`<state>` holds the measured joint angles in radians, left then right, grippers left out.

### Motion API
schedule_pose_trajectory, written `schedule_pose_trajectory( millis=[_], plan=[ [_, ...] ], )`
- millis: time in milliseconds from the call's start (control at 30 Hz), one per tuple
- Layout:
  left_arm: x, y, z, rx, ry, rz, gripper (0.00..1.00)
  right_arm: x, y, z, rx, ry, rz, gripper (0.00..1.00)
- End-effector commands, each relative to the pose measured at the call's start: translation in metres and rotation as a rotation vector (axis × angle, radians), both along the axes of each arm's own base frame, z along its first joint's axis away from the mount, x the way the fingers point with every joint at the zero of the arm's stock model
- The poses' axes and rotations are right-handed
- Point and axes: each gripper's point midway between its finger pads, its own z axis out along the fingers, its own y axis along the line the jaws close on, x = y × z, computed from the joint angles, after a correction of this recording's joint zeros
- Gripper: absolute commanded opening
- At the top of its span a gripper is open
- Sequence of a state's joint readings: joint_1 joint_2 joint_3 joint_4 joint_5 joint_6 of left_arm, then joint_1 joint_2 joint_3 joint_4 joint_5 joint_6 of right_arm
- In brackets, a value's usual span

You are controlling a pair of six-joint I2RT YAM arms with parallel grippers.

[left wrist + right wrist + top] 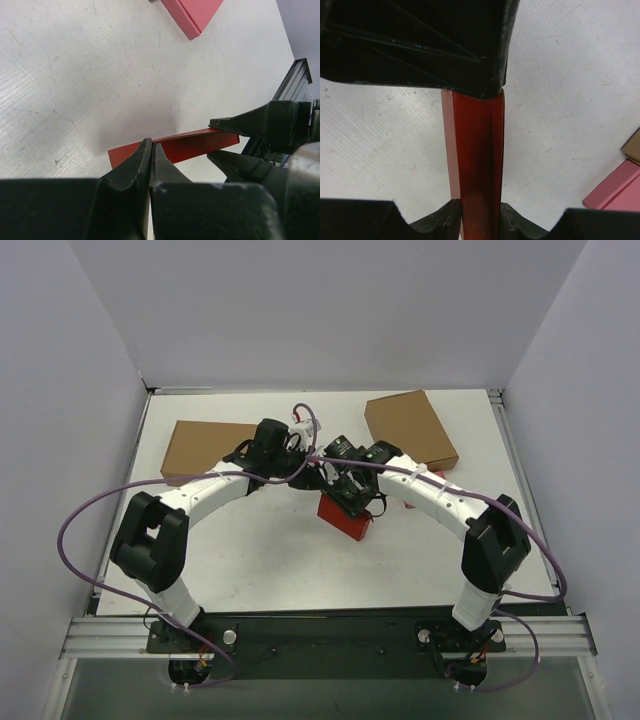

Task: Fold the paper box
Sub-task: Close the paper box at the center of the board.

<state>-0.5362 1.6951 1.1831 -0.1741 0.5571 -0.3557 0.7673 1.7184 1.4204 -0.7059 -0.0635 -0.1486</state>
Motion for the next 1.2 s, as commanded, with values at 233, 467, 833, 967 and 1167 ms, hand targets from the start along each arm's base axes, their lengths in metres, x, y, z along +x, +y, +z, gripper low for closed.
schedule_pose_trajectory(
  millis=[233, 467, 833, 967, 1167],
  plan=[
    [-0.017, -0.003, -0.036, 0.003, 0.061, 0.018, 0.00, 0.035, 0.014, -0.001, -0.013, -0.102, -0.071, 0.17],
    [-0.015, -0.004, -0.045, 0.002, 0.083, 0.034, 0.00, 0.035, 0.012, -0.010, -0.029, -0.098, -0.091, 0.16],
    [-0.017, 0.000, -0.060, 0.002, 0.065, 0.048, 0.00, 0.038, 0.010, -0.015, -0.024, -0.100, -0.115, 0.15],
    [-0.019, 0.000, -0.062, -0.003, 0.051, 0.037, 0.00, 0.037, 0.008, -0.015, -0.022, -0.100, -0.120, 0.15],
    [-0.021, 0.002, -0.068, -0.001, 0.028, 0.016, 0.00, 0.036, 0.010, -0.014, -0.008, -0.097, -0.118, 0.15]
  ],
)
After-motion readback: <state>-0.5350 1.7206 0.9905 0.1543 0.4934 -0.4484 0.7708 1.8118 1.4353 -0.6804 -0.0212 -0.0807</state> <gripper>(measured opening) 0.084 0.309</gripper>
